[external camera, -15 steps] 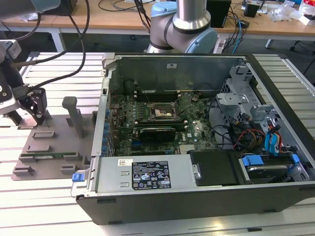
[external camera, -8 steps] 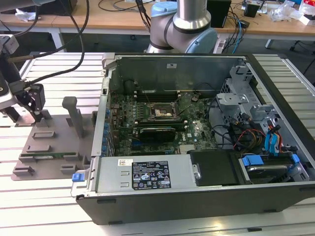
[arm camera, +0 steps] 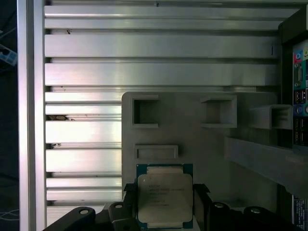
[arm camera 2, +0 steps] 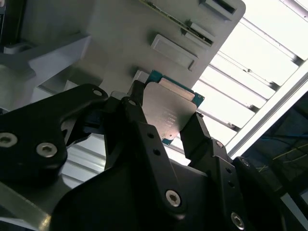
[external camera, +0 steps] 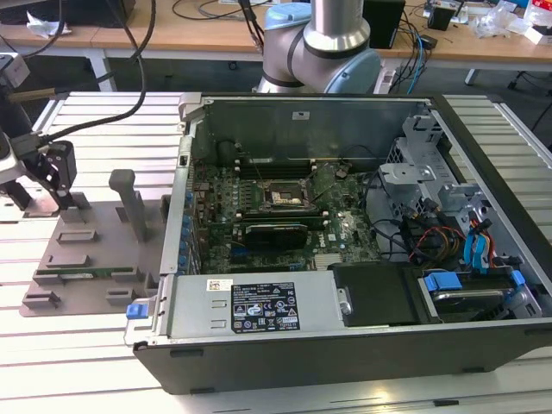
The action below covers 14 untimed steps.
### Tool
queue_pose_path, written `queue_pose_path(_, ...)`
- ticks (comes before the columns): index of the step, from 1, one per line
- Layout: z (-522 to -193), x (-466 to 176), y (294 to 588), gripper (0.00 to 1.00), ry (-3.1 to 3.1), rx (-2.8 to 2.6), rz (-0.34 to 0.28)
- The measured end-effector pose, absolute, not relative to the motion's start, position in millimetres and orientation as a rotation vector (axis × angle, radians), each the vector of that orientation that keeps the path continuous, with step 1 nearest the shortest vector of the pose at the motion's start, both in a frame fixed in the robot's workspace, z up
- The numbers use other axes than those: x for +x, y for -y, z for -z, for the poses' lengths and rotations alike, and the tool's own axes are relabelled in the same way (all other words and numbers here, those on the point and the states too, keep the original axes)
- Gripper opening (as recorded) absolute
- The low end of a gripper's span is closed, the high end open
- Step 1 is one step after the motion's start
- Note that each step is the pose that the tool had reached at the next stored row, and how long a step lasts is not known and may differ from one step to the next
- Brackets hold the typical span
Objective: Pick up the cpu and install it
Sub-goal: 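Pick up the cpu and move it towards the insertion slot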
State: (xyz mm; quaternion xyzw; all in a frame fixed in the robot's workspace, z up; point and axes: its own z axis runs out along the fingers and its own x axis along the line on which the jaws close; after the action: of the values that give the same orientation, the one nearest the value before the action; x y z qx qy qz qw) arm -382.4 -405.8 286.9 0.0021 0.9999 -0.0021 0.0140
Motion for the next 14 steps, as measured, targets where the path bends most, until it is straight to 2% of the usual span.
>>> queue_pose_path(14, -303, -382, 406, 0.55, -3.114, 0.006, 0.007)
